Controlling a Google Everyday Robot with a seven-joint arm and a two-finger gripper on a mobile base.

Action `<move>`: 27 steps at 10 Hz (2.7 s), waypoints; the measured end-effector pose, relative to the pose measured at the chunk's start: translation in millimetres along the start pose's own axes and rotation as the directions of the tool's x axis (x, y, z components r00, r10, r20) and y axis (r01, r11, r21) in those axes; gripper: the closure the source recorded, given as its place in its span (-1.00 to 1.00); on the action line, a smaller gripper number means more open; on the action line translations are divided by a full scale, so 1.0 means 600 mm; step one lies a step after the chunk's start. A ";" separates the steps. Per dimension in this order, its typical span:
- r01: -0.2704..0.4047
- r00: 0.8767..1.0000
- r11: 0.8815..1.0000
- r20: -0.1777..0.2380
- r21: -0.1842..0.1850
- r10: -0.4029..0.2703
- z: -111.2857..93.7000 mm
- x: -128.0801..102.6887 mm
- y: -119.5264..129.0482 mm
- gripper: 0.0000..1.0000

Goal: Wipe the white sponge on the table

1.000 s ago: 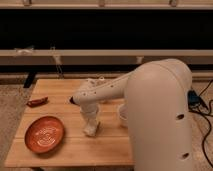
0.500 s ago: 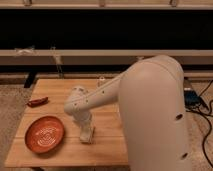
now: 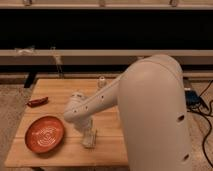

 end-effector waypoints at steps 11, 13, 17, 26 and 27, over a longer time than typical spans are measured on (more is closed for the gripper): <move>-0.230 0.973 0.973 0.034 0.005 0.230 0.019 0.109 0.102 1.00; -0.201 0.979 0.979 0.031 0.025 0.200 0.010 0.109 0.062 1.00; -0.103 0.995 0.994 0.010 0.040 0.103 -0.009 0.078 -0.015 1.00; 0.027 1.000 0.999 -0.005 -0.032 -0.027 0.001 -0.004 -0.017 1.00; 0.017 1.000 0.999 -0.003 -0.044 -0.018 0.004 -0.006 0.000 1.00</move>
